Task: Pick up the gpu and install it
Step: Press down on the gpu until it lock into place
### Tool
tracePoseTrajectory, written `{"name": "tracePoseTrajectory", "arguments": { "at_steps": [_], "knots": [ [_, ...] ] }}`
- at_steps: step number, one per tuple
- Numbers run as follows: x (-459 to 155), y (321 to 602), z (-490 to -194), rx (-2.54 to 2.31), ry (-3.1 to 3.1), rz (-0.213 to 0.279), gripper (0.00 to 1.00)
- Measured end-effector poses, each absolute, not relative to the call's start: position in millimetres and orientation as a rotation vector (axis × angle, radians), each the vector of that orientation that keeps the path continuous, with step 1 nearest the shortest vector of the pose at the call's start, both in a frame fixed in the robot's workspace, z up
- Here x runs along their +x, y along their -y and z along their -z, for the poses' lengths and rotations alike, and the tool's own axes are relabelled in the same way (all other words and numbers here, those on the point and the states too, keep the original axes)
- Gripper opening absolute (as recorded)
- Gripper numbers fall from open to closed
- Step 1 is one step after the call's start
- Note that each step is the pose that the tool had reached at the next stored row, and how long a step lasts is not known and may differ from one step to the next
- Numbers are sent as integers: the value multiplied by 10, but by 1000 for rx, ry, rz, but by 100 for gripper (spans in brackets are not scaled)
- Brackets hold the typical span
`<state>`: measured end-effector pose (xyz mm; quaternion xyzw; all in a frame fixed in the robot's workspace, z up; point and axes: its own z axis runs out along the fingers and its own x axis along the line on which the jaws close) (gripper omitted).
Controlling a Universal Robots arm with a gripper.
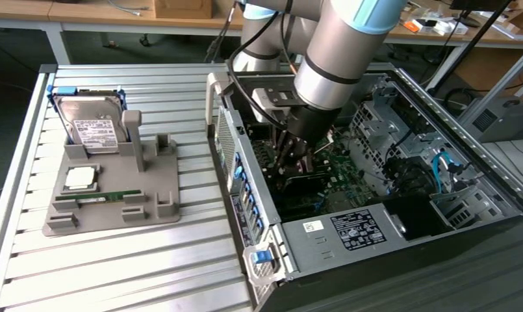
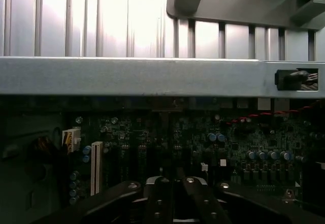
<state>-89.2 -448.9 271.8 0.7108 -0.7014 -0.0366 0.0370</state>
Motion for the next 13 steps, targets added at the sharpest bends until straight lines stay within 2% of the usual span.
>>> {"name": "tracePoseTrajectory", "arguments": {
  "at_steps": [13],
  "knots": [
    [-892, 4483, -2661, 2176, 2147, 108, 11]
  ]
}}
